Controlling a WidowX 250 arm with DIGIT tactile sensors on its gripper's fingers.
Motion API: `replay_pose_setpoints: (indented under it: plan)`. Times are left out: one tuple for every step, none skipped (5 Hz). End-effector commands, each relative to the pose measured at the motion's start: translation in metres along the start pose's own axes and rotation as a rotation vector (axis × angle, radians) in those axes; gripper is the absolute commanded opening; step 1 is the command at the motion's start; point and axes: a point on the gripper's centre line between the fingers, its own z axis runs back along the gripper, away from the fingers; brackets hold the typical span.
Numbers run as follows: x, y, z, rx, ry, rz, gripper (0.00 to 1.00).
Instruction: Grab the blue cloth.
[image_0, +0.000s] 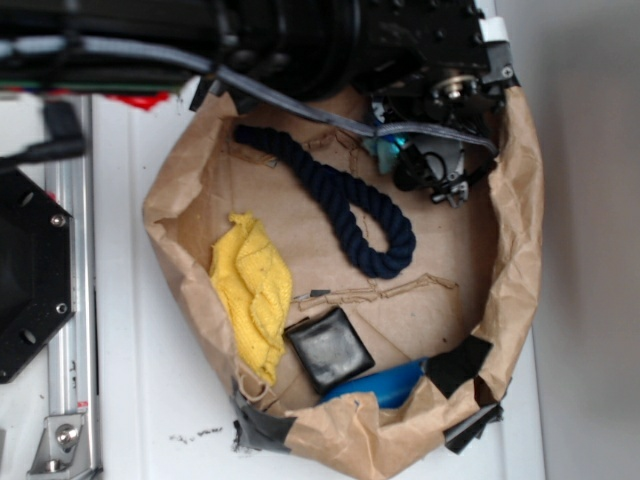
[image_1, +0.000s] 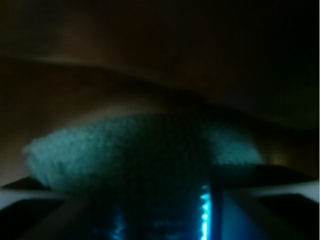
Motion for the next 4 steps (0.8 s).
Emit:
replay_pose_setpoints:
  plan:
    - [-0.001,-0.045,0.092,-0.125,-0.013,-0.473,0.00]
    - [-0.015,-0.068,0.106,-0.078,0.064,-0.604,0.00]
    - [-0.026,-0.077,0.107,-0.077,0.116,-0.607,0.00]
    - [-0.026,-0.071,0.108,-0.013,0.131,-0.549,0.00]
